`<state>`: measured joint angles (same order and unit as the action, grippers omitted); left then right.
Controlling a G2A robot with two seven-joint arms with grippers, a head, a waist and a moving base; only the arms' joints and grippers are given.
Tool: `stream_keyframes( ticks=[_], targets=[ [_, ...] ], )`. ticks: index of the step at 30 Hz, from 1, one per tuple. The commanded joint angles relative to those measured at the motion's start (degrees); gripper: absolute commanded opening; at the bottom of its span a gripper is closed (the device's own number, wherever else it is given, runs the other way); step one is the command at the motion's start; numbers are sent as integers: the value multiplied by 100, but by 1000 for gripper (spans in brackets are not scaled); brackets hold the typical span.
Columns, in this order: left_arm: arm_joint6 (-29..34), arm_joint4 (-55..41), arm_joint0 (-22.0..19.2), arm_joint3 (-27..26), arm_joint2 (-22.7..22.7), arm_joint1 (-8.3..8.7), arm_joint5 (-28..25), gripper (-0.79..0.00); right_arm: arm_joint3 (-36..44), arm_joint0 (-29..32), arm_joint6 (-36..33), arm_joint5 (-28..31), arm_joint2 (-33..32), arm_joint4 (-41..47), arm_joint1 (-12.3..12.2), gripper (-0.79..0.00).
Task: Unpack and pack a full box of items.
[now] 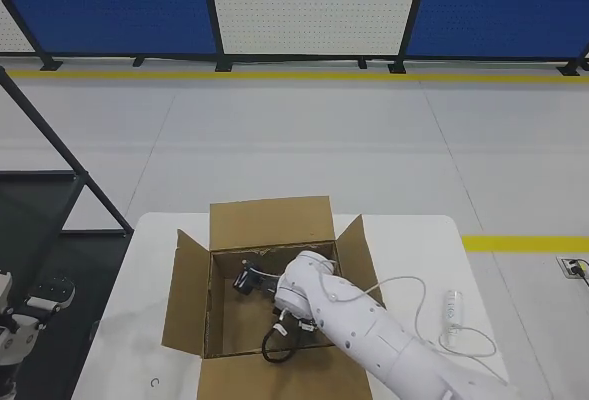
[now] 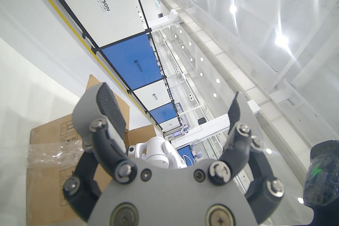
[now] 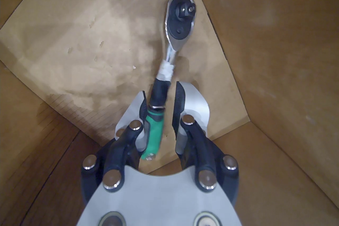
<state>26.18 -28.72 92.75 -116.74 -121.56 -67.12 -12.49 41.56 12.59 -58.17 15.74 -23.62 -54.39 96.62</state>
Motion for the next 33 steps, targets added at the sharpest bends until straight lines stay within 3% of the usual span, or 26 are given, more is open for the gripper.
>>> stream_keyframes(
  ticks=[1, 8, 15, 26, 33],
  targets=[
    [0, 0, 0, 0, 0, 0, 0, 0, -70, -20, 19, 17, -10, -9, 35, -554],
    [0, 0, 0, 0, 0, 0, 0, 0, 12, -71, -31, -28, -150, -62, 69, -560],
    [0, 0, 0, 0, 0, 0, 0, 0, 836, 85, -403, -186, -535, -253, -173, -542],
    [0, 0, 0, 0, 0, 0, 0, 0, 4163, 1213, -1543, -379, -1807, -1223, -931, -529],
    [0, 0, 0, 0, 0, 0, 0, 0, 5964, 1819, -1609, -541, -2644, -1865, -1179, -579]
  ],
)
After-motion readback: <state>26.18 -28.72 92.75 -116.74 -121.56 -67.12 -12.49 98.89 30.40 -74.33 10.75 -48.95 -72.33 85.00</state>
